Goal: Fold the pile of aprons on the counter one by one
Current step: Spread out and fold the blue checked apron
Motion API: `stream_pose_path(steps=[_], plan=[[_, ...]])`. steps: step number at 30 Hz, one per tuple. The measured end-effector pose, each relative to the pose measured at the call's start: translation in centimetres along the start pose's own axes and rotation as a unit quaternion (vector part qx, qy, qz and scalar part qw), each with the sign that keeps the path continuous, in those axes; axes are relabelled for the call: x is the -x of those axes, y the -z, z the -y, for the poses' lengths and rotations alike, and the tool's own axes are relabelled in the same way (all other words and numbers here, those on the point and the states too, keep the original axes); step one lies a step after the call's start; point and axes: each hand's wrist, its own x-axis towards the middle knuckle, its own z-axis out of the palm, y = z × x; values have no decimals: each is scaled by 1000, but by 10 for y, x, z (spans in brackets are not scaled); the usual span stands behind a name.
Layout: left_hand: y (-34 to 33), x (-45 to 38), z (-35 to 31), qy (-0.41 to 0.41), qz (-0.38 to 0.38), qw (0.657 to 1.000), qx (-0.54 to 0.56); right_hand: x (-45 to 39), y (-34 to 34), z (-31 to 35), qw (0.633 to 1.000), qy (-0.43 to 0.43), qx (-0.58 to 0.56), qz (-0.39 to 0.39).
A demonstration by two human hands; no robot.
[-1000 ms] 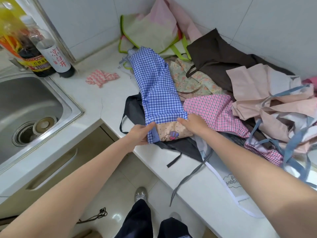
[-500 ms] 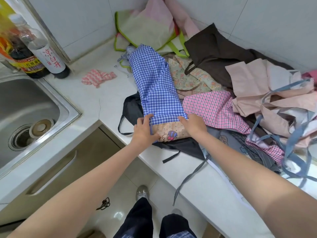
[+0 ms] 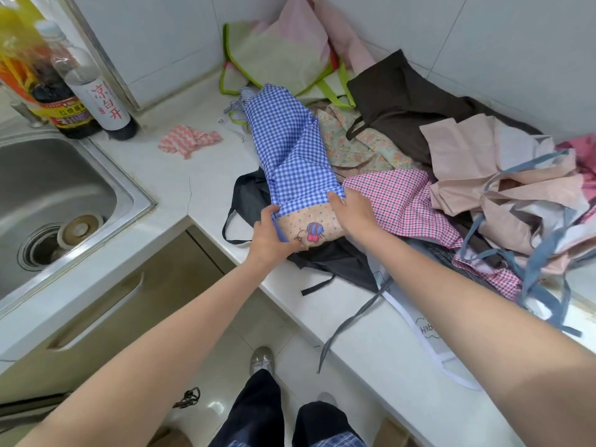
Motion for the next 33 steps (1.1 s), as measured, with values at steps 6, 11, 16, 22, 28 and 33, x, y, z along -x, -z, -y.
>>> stream_pose_path(steps=[6,11,16,22,28,33], plan=[[-1,-5,0,-49,-76,995,42,1,5,10,997,40,-53,-28],[20,-5,9,-101,-18,995,15,-6,9,-5,998,46,-28,-33],[18,0,2,-62,87,994,25,-7,-1,-12,998,26,-49,-28],[14,-2,-10,-67,46,995,-59,-8,11,-9,997,25,-68,-22],[36,-2,-5,-155,-59,975,-148,1,18,-10,996,54,-61,-25],[29,9,2,-368,-19,855,-364,10,13,-27,996,35,-77,20]])
